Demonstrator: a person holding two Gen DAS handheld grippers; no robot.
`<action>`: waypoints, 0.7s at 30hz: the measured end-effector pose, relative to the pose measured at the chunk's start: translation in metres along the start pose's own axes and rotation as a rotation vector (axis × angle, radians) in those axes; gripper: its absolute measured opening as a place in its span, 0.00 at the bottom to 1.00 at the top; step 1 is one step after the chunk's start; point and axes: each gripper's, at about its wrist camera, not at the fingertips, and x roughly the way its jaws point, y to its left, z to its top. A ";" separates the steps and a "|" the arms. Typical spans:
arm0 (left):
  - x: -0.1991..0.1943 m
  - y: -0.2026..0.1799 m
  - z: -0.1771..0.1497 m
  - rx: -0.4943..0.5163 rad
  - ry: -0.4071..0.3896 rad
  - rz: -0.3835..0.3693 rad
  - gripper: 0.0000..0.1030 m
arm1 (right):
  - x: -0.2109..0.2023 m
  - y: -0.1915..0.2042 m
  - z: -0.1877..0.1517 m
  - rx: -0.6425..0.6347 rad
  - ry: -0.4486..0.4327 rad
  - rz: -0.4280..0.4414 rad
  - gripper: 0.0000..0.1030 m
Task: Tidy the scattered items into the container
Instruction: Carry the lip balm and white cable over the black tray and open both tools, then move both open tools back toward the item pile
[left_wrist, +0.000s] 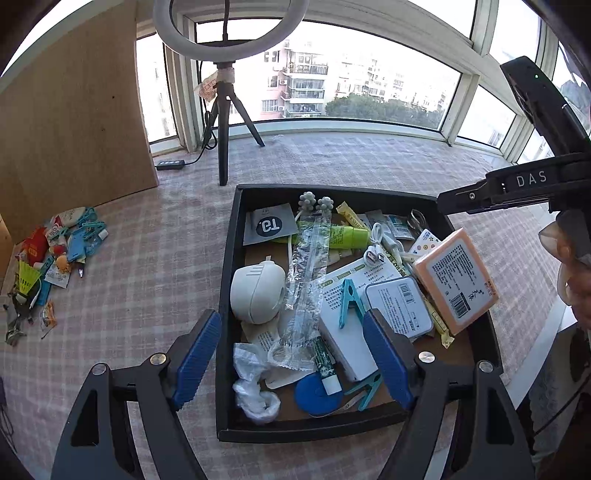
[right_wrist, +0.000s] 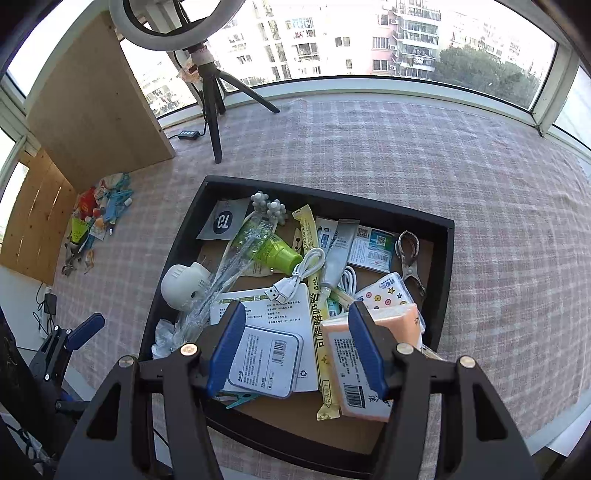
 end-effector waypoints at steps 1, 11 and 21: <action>-0.002 0.005 -0.002 -0.008 0.000 0.008 0.75 | 0.001 0.005 0.000 -0.008 -0.001 0.007 0.56; -0.023 0.075 -0.027 -0.150 0.009 0.119 0.78 | 0.022 0.089 -0.001 -0.148 0.015 0.079 0.56; -0.051 0.177 -0.071 -0.385 0.026 0.281 0.78 | 0.052 0.207 -0.015 -0.304 0.029 0.181 0.56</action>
